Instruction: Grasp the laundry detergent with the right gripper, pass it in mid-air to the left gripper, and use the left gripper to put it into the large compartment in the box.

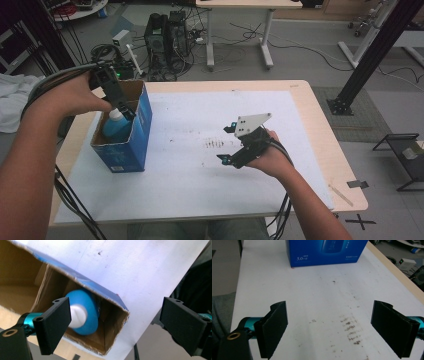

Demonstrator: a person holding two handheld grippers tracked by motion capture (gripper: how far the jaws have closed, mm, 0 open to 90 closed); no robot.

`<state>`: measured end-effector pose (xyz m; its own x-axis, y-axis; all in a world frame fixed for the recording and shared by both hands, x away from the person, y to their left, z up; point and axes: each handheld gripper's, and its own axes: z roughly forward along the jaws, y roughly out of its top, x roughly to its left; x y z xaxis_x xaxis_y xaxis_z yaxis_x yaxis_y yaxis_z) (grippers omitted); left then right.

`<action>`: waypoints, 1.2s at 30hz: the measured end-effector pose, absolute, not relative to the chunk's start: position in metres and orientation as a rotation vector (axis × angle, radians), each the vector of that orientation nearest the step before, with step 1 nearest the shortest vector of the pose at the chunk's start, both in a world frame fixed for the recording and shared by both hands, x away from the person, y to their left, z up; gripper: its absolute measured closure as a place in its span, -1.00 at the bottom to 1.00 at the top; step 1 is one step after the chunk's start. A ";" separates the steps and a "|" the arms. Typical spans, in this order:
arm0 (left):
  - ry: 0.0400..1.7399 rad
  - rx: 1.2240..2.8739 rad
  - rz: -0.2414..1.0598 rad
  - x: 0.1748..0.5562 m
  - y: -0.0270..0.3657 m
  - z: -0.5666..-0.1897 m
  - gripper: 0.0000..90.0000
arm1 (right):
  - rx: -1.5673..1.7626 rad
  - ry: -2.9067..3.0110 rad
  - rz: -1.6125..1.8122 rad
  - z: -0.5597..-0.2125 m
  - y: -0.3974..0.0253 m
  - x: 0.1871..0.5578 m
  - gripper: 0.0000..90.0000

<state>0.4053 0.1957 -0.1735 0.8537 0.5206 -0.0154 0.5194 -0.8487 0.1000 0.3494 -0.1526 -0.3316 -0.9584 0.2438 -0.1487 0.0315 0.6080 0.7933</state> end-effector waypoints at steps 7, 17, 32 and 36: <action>0.705 2.951 0.058 0.406 0.174 -0.178 -0.85 | 0.234 2.598 1.211 -0.313 -0.163 0.356 -0.71; 0.551 3.008 0.023 0.405 0.141 -0.188 -0.90 | 0.236 2.660 1.103 -0.291 -0.167 0.367 -0.71; 0.404 3.086 -0.074 0.413 0.098 -0.232 -0.90 | 0.260 2.855 0.822 -0.289 -0.176 0.392 -0.71; 0.359 3.120 -0.085 0.413 0.087 -0.245 -0.90 | 0.224 2.905 0.746 -0.294 -0.175 0.394 -0.71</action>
<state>0.4131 0.0867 -0.2449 0.9724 0.2269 -0.0537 0.2269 -0.9739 -0.0064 0.3939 -0.1753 -0.2936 -0.9799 0.1765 -0.0925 0.1101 0.8664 0.4870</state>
